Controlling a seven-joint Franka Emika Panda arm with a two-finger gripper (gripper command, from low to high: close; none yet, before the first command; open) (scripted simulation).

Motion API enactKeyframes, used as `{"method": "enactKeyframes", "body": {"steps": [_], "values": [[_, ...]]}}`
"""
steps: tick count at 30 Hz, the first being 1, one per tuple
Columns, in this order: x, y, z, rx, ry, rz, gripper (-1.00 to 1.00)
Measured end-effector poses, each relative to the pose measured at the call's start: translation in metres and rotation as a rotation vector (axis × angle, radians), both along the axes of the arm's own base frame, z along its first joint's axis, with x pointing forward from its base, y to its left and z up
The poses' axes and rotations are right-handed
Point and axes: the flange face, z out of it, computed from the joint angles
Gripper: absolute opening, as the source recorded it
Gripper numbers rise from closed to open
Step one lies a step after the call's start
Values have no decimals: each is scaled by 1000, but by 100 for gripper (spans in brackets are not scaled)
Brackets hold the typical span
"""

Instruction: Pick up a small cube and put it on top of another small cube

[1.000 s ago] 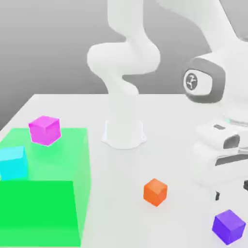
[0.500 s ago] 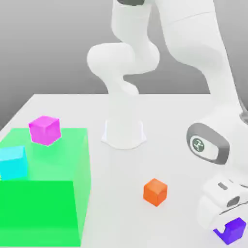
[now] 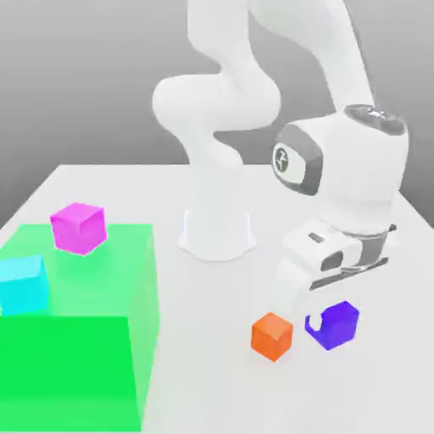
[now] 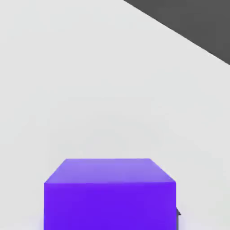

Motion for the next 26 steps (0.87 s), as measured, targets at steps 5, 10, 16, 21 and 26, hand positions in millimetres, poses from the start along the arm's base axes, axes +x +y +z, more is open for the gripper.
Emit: {"method": "enactKeyframes", "body": {"steps": [5, 10, 16, 21, 26], "values": [[-44, -37, 6, 38, 4, 36, -100], [-48, -41, -33, 44, 4, 39, -100], [-49, -43, -56, 44, 4, 36, 100], [-49, -41, -49, 45, 4, 42, 100], [-49, -42, -7, 44, 4, 40, 100]]}}
